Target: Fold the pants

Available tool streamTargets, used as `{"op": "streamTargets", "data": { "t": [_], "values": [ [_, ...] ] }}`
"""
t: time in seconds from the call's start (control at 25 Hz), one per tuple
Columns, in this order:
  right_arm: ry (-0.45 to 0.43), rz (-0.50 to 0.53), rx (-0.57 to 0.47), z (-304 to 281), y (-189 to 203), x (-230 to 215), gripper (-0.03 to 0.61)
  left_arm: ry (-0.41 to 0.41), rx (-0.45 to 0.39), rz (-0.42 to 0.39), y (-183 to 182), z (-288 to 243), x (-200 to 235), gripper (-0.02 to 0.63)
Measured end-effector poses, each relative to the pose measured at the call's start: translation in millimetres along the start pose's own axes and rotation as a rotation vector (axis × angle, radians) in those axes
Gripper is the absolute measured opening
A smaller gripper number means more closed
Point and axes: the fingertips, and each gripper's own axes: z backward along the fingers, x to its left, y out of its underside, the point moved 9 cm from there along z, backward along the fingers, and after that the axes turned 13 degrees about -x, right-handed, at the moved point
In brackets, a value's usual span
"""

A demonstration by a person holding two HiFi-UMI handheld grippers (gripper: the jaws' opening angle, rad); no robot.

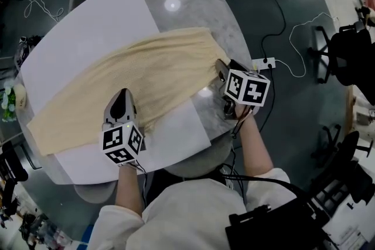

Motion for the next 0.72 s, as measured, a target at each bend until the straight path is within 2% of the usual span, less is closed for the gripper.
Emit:
{"op": "streamTargets", "data": {
  "t": [0.08,0.2,0.4,0.72],
  "values": [
    [0.013,0.036,0.01,-1,-1,2,0.178,-0.004,0.002,0.002,1,1,0,0.014],
    [0.008,0.071,0.02,-4,-1,11,0.109,-0.007,0.006,0.008,4,5,1,0.014],
    [0.02,0.188,0.044,-3,-1,22,0.051,-0.011,0.01,0.01,3,15,1,0.014],
    [0.024,0.258,0.004,15,-13,40,0.029,-0.077,-0.015,0.029,-2,45,27,0.014]
  ]
}}
